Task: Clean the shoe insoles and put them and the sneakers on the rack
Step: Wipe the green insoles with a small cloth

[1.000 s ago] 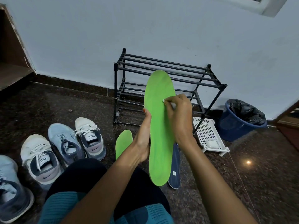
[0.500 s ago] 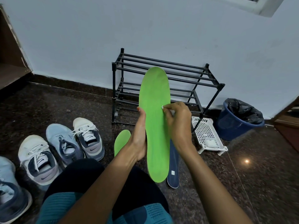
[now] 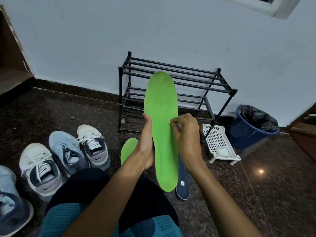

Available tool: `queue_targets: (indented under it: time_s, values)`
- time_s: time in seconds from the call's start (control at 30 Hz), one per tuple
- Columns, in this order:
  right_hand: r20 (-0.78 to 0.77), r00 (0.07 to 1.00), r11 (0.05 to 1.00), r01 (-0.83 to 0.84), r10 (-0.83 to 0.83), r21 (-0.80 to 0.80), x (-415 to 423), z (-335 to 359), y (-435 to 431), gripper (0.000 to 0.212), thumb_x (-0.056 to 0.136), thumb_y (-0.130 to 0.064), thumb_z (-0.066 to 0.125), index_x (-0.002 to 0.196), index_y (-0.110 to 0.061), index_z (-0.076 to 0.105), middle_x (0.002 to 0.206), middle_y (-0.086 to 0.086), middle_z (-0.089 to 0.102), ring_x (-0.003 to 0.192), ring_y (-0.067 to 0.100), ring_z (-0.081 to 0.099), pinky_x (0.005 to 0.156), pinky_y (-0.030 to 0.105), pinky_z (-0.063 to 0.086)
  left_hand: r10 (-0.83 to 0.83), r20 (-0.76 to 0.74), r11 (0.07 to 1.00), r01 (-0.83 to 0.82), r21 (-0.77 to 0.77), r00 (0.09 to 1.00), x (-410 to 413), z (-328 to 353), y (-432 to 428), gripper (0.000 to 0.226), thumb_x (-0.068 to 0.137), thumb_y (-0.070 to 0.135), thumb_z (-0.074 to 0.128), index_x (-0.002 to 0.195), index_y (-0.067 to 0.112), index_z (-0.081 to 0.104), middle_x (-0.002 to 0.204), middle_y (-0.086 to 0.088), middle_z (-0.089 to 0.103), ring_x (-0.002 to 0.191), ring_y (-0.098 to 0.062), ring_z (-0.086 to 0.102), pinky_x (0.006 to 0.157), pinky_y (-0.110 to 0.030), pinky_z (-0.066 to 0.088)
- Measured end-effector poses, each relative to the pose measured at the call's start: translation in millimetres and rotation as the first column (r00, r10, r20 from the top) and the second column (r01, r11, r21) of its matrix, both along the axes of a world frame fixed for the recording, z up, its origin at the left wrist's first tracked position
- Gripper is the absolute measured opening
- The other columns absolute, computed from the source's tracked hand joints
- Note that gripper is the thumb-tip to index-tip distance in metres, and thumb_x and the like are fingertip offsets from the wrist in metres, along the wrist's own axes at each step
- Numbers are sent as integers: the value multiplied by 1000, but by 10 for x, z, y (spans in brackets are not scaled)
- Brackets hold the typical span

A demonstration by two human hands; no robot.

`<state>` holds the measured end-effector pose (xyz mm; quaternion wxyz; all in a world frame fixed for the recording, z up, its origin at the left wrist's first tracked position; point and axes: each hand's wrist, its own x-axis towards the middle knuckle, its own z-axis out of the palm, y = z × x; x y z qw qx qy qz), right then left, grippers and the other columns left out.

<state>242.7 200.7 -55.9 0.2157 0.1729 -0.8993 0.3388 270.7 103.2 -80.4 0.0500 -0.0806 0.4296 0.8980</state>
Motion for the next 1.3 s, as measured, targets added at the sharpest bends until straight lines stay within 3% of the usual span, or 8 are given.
queue_targets:
  time_s: [0.17,0.4,0.6,0.83,1.03,1.17,1.3]
  values:
    - [17,993,993,-116,116,-13,220,-95,-59,9,80,3,63,86,-1,70,79,2,54,80,20,50,68,6,30,42,-14,998,-41,47,999,-25,-11,-47,74,92,64,11,100,15,66,91,-5,74,83,-18,71,66,-28,55]
    - [45,999,999,14,-13,-30,106,-73,-15,12,82,3,59,89,0,69,84,6,56,85,24,53,69,17,30,22,-15,999,-21,33,1000,-33,-30,-13,76,91,66,10,106,16,65,96,-7,73,87,-19,70,67,-30,55]
    - [58,992,993,-109,112,-44,345,-109,-78,10,82,2,62,87,-2,70,83,6,57,82,21,52,66,14,31,62,-30,997,-60,42,998,-35,-21,-67,77,91,65,9,99,14,66,88,-6,74,79,-17,71,66,-27,57]
    - [40,999,1000,21,-20,-22,210,-95,-28,12,83,4,58,88,0,68,83,0,48,83,20,47,65,13,25,33,-19,999,-32,16,999,-20,-14,-34,78,91,67,8,102,14,65,91,-7,73,81,-19,70,68,-31,55]
    - [31,998,998,-54,55,-23,316,-139,-50,11,80,6,60,85,0,69,81,-1,48,80,16,45,70,-1,27,56,-15,998,-56,19,998,-23,-10,-59,78,91,66,10,103,14,65,95,-8,72,83,-19,69,71,-30,56]
    - [51,999,1000,5,-3,-27,223,-100,-12,12,83,3,58,88,0,68,82,-1,47,83,20,48,66,11,29,37,-24,999,-38,-9,999,-18,-1,-26,77,91,66,9,102,15,66,91,-7,73,81,-18,70,67,-30,57]
    - [52,998,999,28,-26,-46,236,-110,-78,12,84,3,57,89,0,68,84,3,51,86,23,50,67,15,27,68,-20,997,-68,-20,997,-29,-16,-28,76,92,65,9,101,16,66,90,-5,74,82,-17,70,68,-30,55]
